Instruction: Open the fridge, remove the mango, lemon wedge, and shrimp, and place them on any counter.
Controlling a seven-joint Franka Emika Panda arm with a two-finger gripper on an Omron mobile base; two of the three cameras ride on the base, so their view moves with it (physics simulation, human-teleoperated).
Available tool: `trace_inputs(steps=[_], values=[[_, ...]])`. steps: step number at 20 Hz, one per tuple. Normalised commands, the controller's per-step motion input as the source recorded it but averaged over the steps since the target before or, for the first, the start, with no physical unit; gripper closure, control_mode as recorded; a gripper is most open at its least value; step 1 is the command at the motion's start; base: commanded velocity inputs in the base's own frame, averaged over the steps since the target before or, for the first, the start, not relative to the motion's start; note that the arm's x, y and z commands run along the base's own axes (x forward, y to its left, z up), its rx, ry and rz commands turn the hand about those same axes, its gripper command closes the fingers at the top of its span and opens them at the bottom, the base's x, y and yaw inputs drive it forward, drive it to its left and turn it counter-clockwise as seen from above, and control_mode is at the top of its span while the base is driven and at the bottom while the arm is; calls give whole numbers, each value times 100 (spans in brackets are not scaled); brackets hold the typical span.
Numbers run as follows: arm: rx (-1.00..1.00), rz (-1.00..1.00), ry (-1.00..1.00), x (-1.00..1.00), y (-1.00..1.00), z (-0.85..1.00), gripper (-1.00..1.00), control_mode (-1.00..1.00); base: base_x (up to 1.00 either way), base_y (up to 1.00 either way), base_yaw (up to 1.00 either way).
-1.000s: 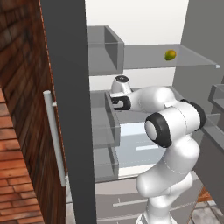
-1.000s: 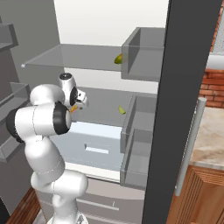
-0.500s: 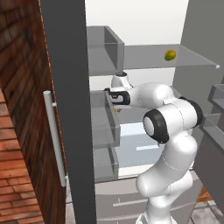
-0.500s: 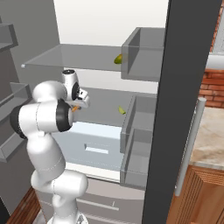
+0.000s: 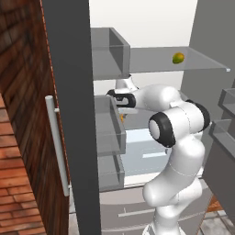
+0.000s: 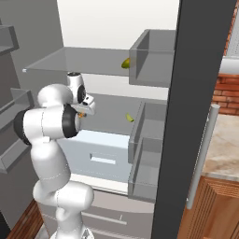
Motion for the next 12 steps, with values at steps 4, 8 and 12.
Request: trace_inputs(steps=[4,8,12], values=[[3,-7,-2,-66,-5,-23,100,-100,0,0,0],[7,-7,-8,-77,-4,0,100,-100,0,0,0],[9,-7,-7,-77,-2,0,100,-100,0,0,0]])
